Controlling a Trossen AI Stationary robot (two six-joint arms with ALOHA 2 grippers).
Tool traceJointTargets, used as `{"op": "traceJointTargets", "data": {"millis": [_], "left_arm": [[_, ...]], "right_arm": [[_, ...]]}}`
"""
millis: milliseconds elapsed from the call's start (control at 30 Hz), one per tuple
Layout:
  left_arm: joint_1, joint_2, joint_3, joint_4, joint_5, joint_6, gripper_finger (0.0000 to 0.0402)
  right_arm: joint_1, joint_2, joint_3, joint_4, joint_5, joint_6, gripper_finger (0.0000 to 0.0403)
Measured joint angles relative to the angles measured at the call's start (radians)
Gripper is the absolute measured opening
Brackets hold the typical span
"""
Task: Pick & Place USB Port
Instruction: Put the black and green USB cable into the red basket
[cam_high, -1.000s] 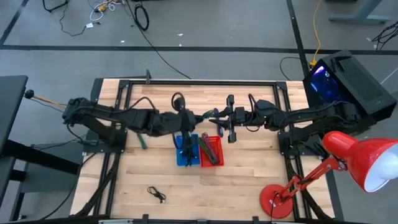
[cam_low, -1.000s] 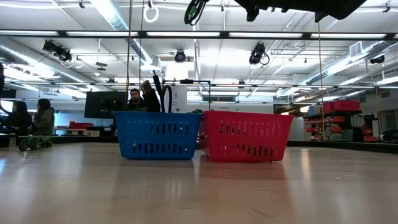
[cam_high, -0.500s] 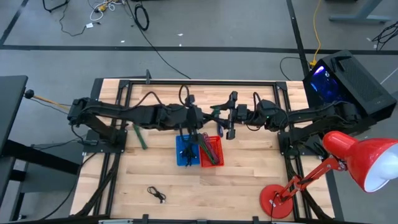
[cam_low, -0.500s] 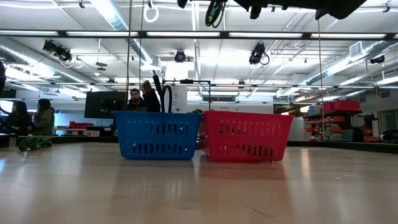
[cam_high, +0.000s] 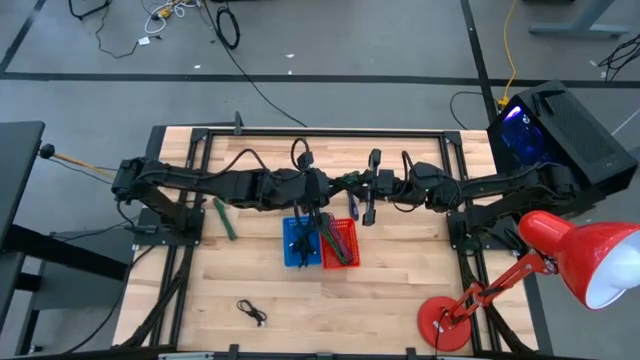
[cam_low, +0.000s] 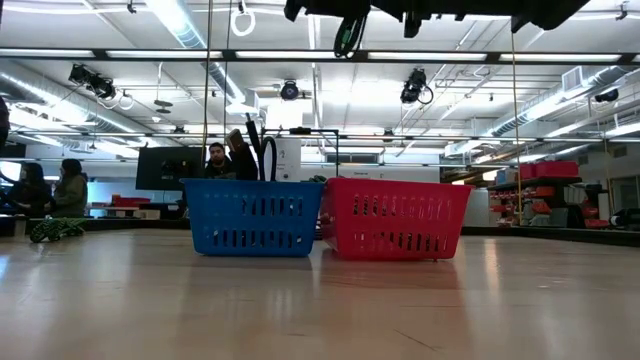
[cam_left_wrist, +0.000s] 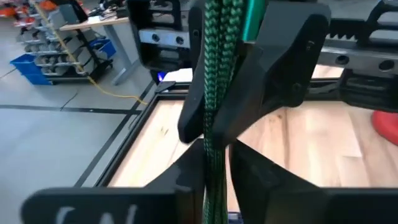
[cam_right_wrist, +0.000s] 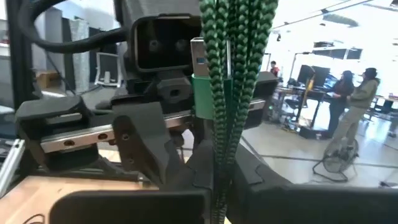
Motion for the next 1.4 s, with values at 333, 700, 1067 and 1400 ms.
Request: {"op": "traceJointTargets", "data": {"millis": [333, 700, 1067, 1400], "left_arm": [[-0.007, -0.053, -0.001, -0.151, -0.053, -0.021, 0.0103], [-0.007, -0.162, 0.000, -0.478, -0.322, -0.122, 0.0100], [-0.001, -0.176, 0.000, -0.513, -0.341, -0.125, 0.0101], [0.030, -0.176, 0.000, -0.522, -0.352, -0.124, 0.0101]], "right_arm": [[-0.001, -0.062, 0.000, -0.124, 0.076, 0.008, 0.0011], [0.091, -0.081, -0.012, -0.421, 0.040, 0.268, 0.0011], [0.254, -0.021, -0.204, -0.206, 0.171, 0.518, 0.0011], [0.324, 0.181, -0.270, 0.064, 0.260, 0.600, 0.0011]]}}
